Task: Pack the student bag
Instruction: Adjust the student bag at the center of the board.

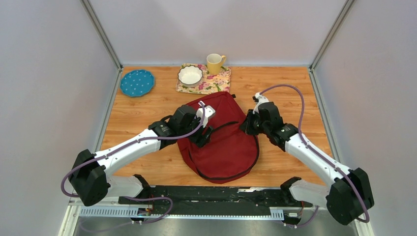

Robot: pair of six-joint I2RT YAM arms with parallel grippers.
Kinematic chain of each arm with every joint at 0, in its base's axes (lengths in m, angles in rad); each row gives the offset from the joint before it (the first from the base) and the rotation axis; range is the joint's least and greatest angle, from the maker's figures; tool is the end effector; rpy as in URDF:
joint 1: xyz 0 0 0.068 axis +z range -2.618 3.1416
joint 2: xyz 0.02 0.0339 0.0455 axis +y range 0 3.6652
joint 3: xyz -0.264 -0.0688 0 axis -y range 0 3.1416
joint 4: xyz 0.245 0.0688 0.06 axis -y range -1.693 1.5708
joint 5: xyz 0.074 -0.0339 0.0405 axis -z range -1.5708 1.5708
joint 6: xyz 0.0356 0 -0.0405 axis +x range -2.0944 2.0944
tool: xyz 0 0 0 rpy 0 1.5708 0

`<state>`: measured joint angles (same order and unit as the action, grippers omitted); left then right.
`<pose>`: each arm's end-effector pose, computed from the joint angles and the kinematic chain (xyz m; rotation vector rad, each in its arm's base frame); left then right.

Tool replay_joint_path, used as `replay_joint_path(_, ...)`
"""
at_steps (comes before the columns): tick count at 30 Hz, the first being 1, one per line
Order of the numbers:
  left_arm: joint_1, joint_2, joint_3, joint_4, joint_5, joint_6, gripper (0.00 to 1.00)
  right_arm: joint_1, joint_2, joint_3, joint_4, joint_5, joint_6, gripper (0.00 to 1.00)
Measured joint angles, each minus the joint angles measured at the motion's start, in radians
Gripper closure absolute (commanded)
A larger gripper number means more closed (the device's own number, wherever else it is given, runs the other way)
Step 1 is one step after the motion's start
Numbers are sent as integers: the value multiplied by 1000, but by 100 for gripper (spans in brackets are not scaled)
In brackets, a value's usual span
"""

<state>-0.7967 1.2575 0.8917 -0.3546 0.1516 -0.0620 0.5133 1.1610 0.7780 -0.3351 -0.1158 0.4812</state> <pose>0.1856 -0.1975 0.2610 0.9226 2.1718 -0.6074 0.2130 0.1248 0.2478 -0.1004 2.3672 0.6338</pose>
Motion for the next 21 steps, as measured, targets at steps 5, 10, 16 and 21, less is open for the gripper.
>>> replay_joint_path(5,0,0,0,3,5,0,26,0,-103,-62,11,-16,-6,100)
replay_joint_path(10,0,-1,0,26,26,0,25,0,-176,-129,20,-39,-26,100)
replay_joint_path(16,0,31,20,64,94,4,25,-2,-290,-238,120,-126,-59,100)
replay_joint_path(21,0,93,32,104,177,5,24,-2,-360,-274,142,-169,-80,100)
